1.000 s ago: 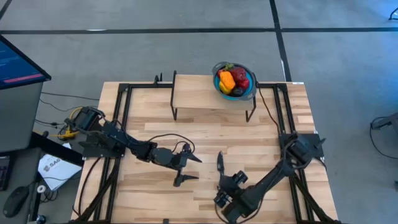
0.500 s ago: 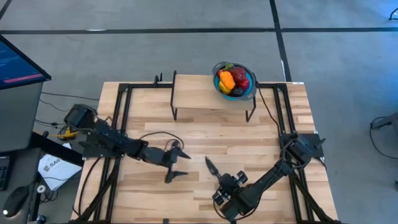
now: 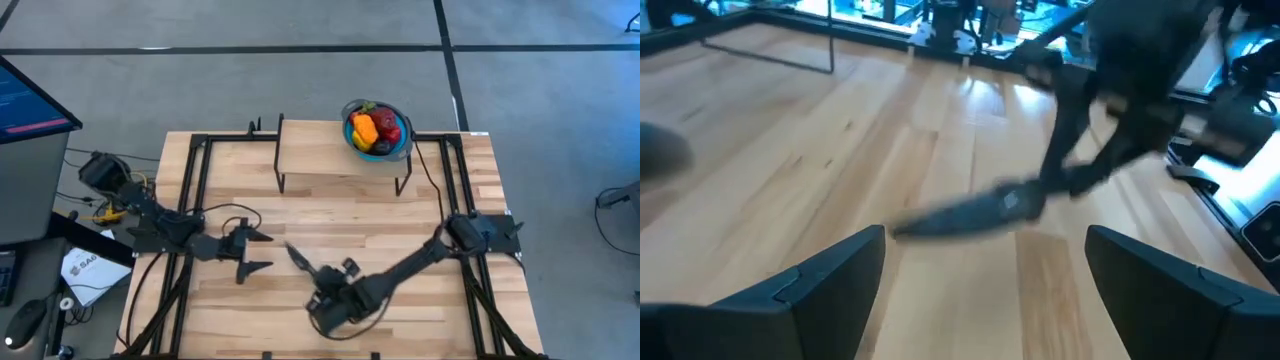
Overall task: Pick & Place Fruit
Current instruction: Put the black knife on the shelf
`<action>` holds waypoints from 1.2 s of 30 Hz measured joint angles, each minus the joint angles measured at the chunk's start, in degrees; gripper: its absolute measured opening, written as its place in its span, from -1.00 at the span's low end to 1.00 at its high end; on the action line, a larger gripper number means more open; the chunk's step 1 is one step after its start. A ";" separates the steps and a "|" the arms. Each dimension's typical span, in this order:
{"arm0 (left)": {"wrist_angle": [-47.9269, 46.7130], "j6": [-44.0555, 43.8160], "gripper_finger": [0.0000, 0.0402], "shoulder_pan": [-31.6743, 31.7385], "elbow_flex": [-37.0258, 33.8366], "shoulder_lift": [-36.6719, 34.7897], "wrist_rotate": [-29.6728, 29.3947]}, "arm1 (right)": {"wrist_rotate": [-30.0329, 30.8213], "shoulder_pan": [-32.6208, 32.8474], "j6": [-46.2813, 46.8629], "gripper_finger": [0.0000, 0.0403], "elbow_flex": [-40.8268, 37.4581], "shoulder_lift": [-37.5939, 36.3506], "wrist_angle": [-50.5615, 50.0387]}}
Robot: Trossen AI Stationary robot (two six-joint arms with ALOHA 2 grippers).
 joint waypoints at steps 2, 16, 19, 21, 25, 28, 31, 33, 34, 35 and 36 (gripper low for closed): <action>0.21 -1.27 0.68 -1.70 -1.25 -0.22 -1.96 | 1.29 -1.87 -3.42 -0.52 3.53 -0.03 -0.65; 2.03 -2.05 0.68 -6.38 -2.41 0.03 -6.41 | 6.76 -19.99 -20.14 -0.52 28.69 -0.42 -10.23; 2.06 -1.98 0.68 -6.38 -2.39 0.03 -6.42 | 5.15 -25.44 -20.87 -0.51 29.12 -0.42 -10.52; 2.06 -1.92 0.68 -6.38 -2.41 0.03 -6.42 | 2.80 -29.00 -20.84 -0.51 29.08 -0.38 -10.74; 2.09 -1.90 0.68 -6.38 -2.40 0.03 -6.40 | -1.53 -34.71 -18.79 -0.51 29.08 -0.38 -11.27; 2.13 -1.90 0.68 -6.38 -2.39 0.03 -6.41 | -3.17 -37.67 -16.24 -0.51 29.08 -0.38 -12.26; 2.13 -1.90 0.68 -6.38 -2.39 0.03 -6.40 | -3.45 -39.69 -14.38 -0.51 29.09 -0.38 -13.18; 2.13 -1.88 0.68 -6.38 -2.39 0.03 -6.40 | -3.62 -40.44 -13.78 -0.51 29.09 -0.38 -13.13; 2.13 -1.89 0.68 -6.38 -2.39 0.03 -6.40 | -3.64 -40.69 -13.41 -0.51 29.10 -0.38 -13.03; 2.13 -1.87 0.68 -6.38 -2.39 0.03 -6.40 | -3.65 -40.89 -13.35 -0.51 29.10 -0.38 -13.03; 2.13 -1.87 0.68 -6.38 -2.39 0.03 -6.37 | -3.68 -41.05 -13.28 -0.51 29.10 -0.35 -13.05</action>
